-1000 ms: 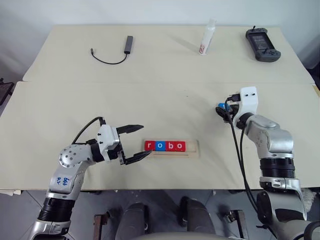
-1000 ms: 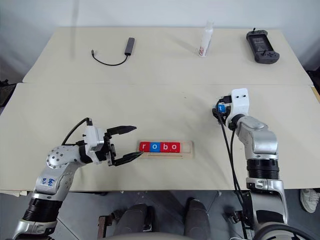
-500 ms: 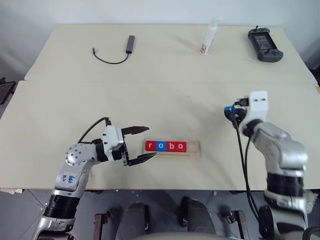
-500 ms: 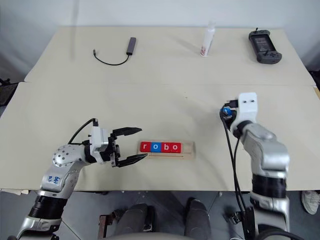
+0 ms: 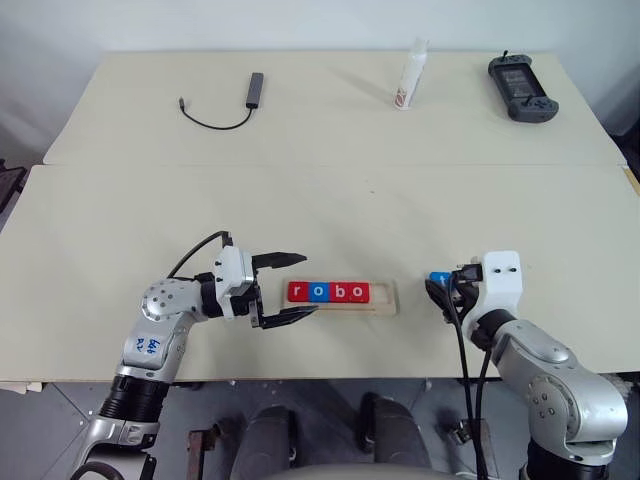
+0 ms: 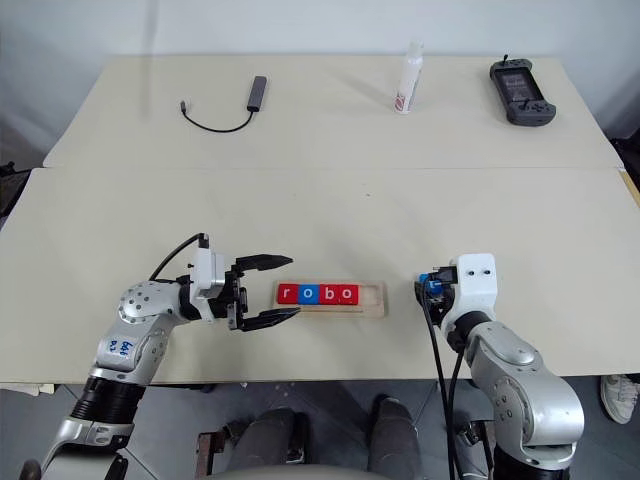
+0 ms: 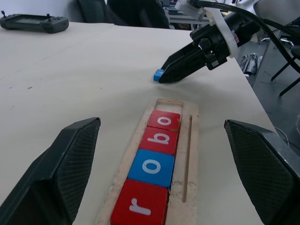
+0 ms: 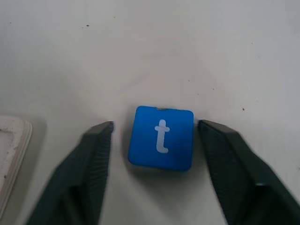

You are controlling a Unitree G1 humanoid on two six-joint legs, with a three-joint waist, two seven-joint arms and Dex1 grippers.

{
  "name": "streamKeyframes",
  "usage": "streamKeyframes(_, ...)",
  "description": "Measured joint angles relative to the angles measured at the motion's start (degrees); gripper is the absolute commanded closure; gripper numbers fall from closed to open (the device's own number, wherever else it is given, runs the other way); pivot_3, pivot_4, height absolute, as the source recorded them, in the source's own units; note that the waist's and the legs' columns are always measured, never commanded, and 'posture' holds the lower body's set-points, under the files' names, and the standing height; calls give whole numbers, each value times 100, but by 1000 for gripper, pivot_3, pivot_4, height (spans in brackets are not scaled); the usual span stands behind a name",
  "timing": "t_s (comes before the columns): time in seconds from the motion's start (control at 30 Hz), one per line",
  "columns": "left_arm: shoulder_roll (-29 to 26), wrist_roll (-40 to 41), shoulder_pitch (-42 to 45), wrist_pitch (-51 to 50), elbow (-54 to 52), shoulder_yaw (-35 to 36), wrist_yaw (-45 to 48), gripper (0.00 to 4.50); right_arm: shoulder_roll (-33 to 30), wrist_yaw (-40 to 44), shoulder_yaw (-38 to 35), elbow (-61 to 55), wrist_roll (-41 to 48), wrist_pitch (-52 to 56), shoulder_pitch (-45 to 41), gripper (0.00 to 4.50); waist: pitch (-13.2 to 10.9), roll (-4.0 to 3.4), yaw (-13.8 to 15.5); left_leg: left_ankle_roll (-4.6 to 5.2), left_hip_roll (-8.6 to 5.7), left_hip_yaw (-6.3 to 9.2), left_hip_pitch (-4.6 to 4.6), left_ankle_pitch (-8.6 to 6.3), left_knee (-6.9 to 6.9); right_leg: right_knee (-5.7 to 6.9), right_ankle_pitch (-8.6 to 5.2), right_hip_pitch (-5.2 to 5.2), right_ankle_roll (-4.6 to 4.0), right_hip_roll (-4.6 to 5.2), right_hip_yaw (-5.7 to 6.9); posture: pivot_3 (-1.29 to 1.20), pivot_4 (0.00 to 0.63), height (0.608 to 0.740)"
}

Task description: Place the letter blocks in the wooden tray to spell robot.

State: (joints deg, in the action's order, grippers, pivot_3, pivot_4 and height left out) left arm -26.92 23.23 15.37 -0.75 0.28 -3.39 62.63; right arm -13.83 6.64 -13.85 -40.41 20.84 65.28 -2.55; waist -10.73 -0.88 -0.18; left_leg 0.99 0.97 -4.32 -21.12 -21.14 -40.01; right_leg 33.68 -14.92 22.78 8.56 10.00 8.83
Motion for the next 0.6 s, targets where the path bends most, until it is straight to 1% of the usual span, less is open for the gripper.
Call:
streamKeyframes(0.07,-1,-8,0,4,19,3,-1,0,-101,18,-4,17,-15,-30,-48,44,0,0,8,0,-1,0,-2,0,0,0,0,0,0,0,0,0,150,740)
streamKeyframes(0.13,-3,-18,-2,8,20,7,-17,0,-491,289,-19,39,38,-71,-107,16,0,0,20,2,-3,2,-4,-1,-2,-2,0,0,0,2,0,0,150,740)
streamKeyframes(0.23,-17,-25,-40,11,13,21,-71,0,-1357,1031,-176,233,172,-467,-109,16,0,0,16,4,-3,1,-4,-2,1,-5,0,0,0,1,1,0,150,740)
streamKeyframes(0.3,-34,-25,-109,11,-26,33,-101,0,-2105,1853,-276,581,210,-1068,-55,16,-1,1,11,6,-2,0,-4,-3,1,-8,0,0,0,1,1,0,150,740)
streamKeyframes(0.33,-63,-25,-171,11,-65,42,-115,0,-2567,2455,-288,805,234,-1546,-6,16,-1,0,9,6,-2,-2,-1,-3,5,-12,0,-1,0,1,0,0,150,740)
streamKeyframes(0.4,-85,-25,-243,11,-117,65,-134,0,-3030,3399,-310,1130,255,-2391,77,16,-2,3,10,6,1,1,0,-3,6,-13,0,-3,0,-2,4,0,150,740)
streamKeyframes(0.43,-101,-25,-271,11,-188,74,-150,0,-3323,4025,-205,1463,236,-2957,108,16,-3,4,10,6,1,0,0,-3,4,-13,0,-5,0,-1,3,0,150,740)
streamKeyframes(0.47,-115,-24,-281,11,-222,87,-161,0,-3517,4440,-117,1756,181,-3359,98,16,-3,5,9,6,0,-1,2,-3,3,-14,0,-8,1,0,2,0,150,740)
streamKeyframes(0.53,-191,-23,-369,11,-306,168,-194,0,-3907,5303,240,2633,-19,-4268,-186,16,-5,8,4,7,-1,-3,5,-3,-5,-14,2,-14,4,0,1,0,150,740)
streamKeyframes(0.6,-268,-17,-470,8,-428,253,-209,0,-4038,5904,542,3364,-196,-4892,-574,16,-6,10,-7,6,3,-3,9,-2,-6,-12,2,-14,4,0,2,0,150,740)
